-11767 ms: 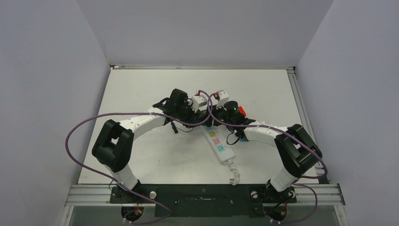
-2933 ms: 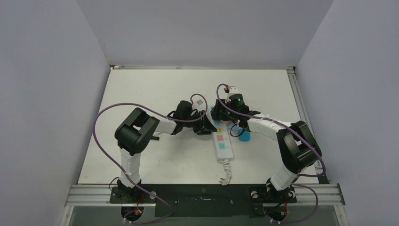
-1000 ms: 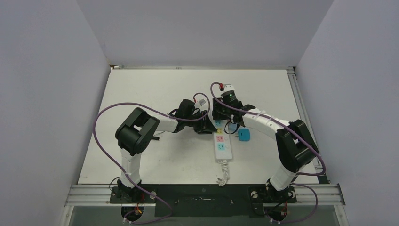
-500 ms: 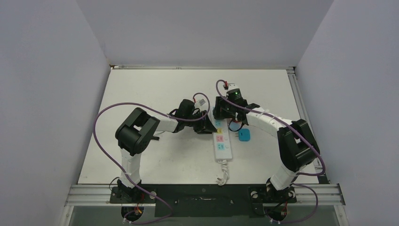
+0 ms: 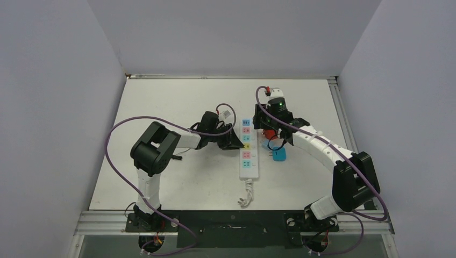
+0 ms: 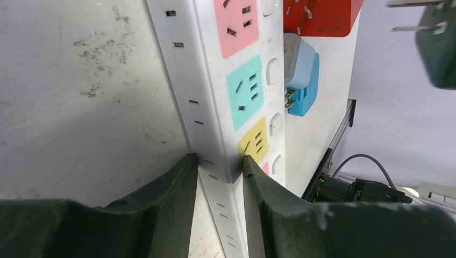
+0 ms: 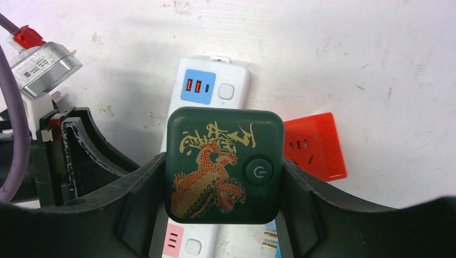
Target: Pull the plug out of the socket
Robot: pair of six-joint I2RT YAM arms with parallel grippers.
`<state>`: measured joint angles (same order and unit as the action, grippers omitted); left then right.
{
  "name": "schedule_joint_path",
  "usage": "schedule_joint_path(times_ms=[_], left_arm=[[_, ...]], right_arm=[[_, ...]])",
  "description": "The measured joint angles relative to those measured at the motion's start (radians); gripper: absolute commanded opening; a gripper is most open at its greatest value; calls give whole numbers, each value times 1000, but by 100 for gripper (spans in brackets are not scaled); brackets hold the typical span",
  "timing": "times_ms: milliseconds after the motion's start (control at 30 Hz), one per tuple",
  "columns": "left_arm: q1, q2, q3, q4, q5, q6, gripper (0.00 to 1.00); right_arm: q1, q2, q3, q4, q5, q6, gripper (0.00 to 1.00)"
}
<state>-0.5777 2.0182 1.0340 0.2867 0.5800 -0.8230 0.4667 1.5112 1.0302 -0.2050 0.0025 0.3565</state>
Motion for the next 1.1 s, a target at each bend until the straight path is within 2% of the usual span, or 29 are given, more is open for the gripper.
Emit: schedule_joint_path(times_ms=[267, 433, 533, 600, 633, 700, 867, 1000, 1100], left_arm=[[10, -3, 0, 1, 0, 11, 0], [9, -14, 8, -23, -15, 41, 50], [10, -34, 16, -49, -50, 75, 65], [10, -62, 30, -91, -102, 119, 75], [10, -76, 35, -115, -129, 145, 84], [10, -116, 40, -174, -184, 202, 91], [10, -297, 40, -268, -303, 319, 99], [29, -494, 47, -305, -378, 384, 96], [95, -628, 47, -322, -404, 397, 96]], right_arm=[[-8, -35, 0, -24, 44, -16, 5], [-18, -55, -3, -54, 64, -17, 5], [-68, -111, -32, -61, 63, -17, 8], [-133, -163, -65, -65, 56, -16, 9], [-172, -188, -84, -67, 50, -16, 10], [-250, -238, -131, -68, 30, -11, 10], [-374, -274, -227, -65, -35, 5, 13], [-410, -262, -282, -66, -100, 17, 17], [-420, -230, -284, -52, -140, 18, 20]])
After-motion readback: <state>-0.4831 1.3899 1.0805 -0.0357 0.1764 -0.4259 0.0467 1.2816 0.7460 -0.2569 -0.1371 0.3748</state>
